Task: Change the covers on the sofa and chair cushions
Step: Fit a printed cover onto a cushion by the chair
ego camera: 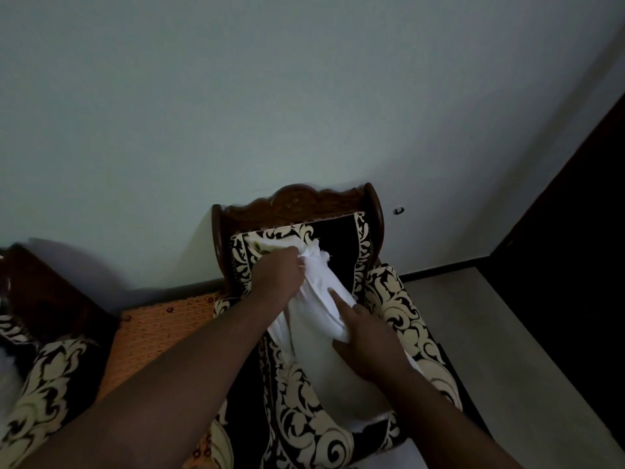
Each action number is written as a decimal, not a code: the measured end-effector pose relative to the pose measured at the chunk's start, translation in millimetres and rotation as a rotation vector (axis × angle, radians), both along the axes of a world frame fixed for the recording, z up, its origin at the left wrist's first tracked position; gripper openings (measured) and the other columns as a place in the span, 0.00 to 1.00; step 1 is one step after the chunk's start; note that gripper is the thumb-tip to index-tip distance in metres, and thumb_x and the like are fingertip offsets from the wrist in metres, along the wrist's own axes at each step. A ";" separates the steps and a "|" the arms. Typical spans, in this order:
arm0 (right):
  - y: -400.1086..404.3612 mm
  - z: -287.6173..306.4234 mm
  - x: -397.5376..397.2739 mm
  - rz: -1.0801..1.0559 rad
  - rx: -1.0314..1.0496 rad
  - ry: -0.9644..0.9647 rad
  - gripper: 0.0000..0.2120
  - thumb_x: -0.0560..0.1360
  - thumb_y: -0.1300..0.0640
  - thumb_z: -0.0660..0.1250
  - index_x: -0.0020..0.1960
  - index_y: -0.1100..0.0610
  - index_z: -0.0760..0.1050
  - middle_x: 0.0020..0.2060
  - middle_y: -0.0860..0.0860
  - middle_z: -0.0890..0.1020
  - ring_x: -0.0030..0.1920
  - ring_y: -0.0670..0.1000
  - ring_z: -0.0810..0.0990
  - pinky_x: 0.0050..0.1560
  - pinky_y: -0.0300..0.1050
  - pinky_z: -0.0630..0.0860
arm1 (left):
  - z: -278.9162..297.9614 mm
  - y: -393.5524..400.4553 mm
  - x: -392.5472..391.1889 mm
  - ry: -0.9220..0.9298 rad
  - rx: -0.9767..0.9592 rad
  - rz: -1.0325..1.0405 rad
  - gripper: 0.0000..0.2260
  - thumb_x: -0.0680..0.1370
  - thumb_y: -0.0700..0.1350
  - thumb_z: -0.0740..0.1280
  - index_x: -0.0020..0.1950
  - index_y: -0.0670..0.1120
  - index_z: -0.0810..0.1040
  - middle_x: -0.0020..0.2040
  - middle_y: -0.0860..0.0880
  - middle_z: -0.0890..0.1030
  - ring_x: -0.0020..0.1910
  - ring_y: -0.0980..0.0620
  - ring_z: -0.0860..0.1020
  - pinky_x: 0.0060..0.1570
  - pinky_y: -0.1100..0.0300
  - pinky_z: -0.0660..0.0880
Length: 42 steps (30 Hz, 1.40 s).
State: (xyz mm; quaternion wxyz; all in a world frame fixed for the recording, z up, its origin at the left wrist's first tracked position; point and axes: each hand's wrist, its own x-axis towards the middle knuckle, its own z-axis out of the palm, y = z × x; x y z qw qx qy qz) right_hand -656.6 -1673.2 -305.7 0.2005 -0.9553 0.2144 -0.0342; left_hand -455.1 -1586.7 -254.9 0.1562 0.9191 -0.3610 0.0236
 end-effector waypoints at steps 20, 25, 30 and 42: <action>2.3 2.7 30.3 -0.222 0.061 -0.171 0.41 0.75 0.57 0.63 0.81 0.38 0.46 0.77 0.58 0.60 0.69 0.60 0.70 0.57 0.54 0.78 | 6.9 -8.8 -30.3 0.293 -0.668 -0.090 0.12 0.84 0.48 0.63 0.58 0.44 0.84 0.46 0.47 0.86 0.44 0.51 0.83 0.45 0.55 0.79; 14.6 -26.1 43.1 -0.154 0.221 -0.408 0.30 0.79 0.43 0.58 0.78 0.53 0.62 0.72 0.53 0.71 0.70 0.55 0.69 0.67 0.60 0.70 | 8.7 -16.3 -47.4 0.458 -0.855 0.016 0.11 0.84 0.45 0.65 0.57 0.42 0.84 0.48 0.48 0.86 0.48 0.55 0.82 0.50 0.59 0.78; 16.7 -37.6 53.8 -0.026 0.282 -0.365 0.47 0.72 0.30 0.68 0.79 0.56 0.58 0.76 0.52 0.63 0.76 0.53 0.63 0.74 0.51 0.63 | 28.0 -14.4 -51.2 0.555 -0.954 0.074 0.08 0.84 0.42 0.65 0.46 0.44 0.80 0.39 0.50 0.81 0.37 0.64 0.76 0.39 0.72 0.71; -5.4 -19.5 69.6 -0.190 0.409 -0.206 0.11 0.80 0.64 0.61 0.55 0.71 0.79 0.41 0.57 0.78 0.48 0.54 0.74 0.58 0.51 0.73 | -14.5 23.8 -43.2 -0.157 -0.122 -0.518 0.18 0.81 0.53 0.55 0.60 0.54 0.82 0.44 0.48 0.85 0.40 0.45 0.83 0.38 0.53 0.78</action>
